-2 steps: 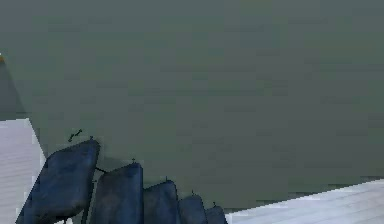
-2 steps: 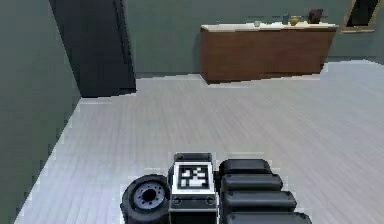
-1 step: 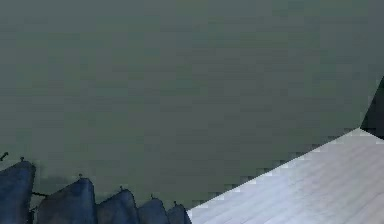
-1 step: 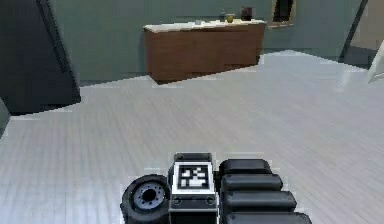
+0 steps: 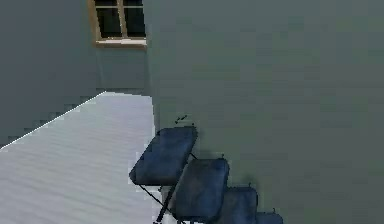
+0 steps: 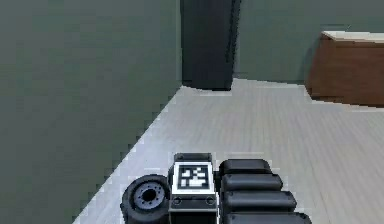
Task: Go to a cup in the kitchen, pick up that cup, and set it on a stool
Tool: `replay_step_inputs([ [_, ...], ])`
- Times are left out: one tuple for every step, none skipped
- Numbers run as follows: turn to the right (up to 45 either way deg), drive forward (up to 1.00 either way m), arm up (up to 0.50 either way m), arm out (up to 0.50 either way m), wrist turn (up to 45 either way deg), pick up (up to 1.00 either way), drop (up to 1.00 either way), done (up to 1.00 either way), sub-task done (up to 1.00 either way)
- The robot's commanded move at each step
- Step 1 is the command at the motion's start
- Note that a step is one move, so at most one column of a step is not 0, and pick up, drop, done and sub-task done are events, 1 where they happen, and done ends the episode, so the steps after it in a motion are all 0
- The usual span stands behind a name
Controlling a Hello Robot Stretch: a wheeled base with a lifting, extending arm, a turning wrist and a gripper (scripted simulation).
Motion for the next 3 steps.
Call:
replay_step_inputs([
  [-45.0, 0.00, 0.00, 0.00, 0.0, 0.00, 0.00, 0.00, 0.00],
  [-42.0, 0.00, 0.00, 0.00, 0.0, 0.00, 0.00, 0.00, 0.00],
  [0.0, 0.00, 0.00, 0.44, 0.0, 0.00, 0.00, 0.00, 0.00],
])
